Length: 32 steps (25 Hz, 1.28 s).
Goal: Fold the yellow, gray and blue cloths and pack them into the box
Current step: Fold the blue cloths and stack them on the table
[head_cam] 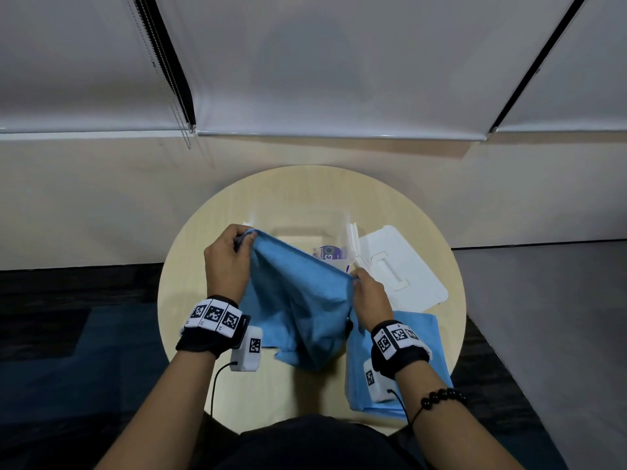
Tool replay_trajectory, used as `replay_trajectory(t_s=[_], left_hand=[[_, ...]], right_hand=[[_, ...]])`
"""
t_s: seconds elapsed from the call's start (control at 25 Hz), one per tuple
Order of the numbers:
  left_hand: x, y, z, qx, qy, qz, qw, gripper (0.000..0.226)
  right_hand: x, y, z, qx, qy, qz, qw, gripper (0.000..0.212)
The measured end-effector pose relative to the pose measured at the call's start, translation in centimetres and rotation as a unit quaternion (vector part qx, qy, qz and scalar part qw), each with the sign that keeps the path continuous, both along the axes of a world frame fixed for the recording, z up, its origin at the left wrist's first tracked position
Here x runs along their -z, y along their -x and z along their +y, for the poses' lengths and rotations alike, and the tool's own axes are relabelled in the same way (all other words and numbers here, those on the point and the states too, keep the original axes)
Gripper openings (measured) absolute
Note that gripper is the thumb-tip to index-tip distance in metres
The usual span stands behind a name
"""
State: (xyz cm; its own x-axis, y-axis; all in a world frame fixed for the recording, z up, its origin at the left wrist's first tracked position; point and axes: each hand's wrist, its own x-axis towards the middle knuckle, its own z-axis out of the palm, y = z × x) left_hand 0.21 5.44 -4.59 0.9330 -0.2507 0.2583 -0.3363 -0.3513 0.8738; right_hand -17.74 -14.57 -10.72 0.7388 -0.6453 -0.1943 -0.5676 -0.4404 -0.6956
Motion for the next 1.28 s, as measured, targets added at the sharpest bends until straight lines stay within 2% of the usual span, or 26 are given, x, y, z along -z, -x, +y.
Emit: replay_trajectory(t_s=[0.2, 0.32, 0.4, 0.48, 0.72, 0.8, 0.88, 0.96, 1.08, 1.28], left_hand=[[-1.6, 0.0, -0.8, -0.030, 0.037, 0.014, 0.999, 0.009], [-1.5, 0.0, -1.0, -0.040, 0.035, 0.018, 0.998, 0.010], [-1.5, -0.1, -1.1, -0.044, 0.028, 0.012, 0.999, 0.010], [-1.5, -0.1, -1.2, -0.033, 0.018, 0.011, 0.999, 0.007], [0.2, 3.5, -1.9, 0.049, -0.025, 0.055, 0.997, 0.008], [1.4, 6.0, -2.8, 0.128, -0.042, 0.071, 0.988, 0.006], [2.4, 8.1, -3.7, 0.206, -0.093, 0.039, 0.973, 0.012], [2.9, 8.8, -4.0, 0.235, -0.135, -0.004, 0.963, 0.016], [2.9, 8.3, -3.8, 0.246, -0.161, -0.041, 0.955, 0.018], [3.5, 8.4, -4.2, 0.275, -0.209, -0.088, 0.934, 0.020]], right_hand=[[0.6, 0.9, -0.3, 0.016, 0.036, 0.057, 0.998, 0.033], [0.6, 1.1, -0.9, 0.041, 0.000, 0.049, 0.998, 0.028], [0.4, 1.0, -1.0, 0.078, -0.047, 0.034, 0.995, 0.016], [0.3, 0.9, -1.1, 0.088, -0.064, 0.020, 0.994, 0.011], [-1.2, -0.6, -0.8, 0.031, -0.105, -0.004, 0.994, 0.015], [-1.8, -1.4, 0.0, 0.041, -0.198, -0.025, 0.979, 0.016], [-2.7, -1.6, 0.9, 0.056, -0.351, -0.066, 0.932, 0.020], [-3.4, -1.7, 1.4, 0.063, -0.441, -0.097, 0.890, 0.027], [-3.7, -1.5, 1.6, 0.079, -0.476, -0.119, 0.868, 0.032], [-4.0, -1.6, 1.8, 0.070, -0.467, -0.113, 0.874, 0.033]])
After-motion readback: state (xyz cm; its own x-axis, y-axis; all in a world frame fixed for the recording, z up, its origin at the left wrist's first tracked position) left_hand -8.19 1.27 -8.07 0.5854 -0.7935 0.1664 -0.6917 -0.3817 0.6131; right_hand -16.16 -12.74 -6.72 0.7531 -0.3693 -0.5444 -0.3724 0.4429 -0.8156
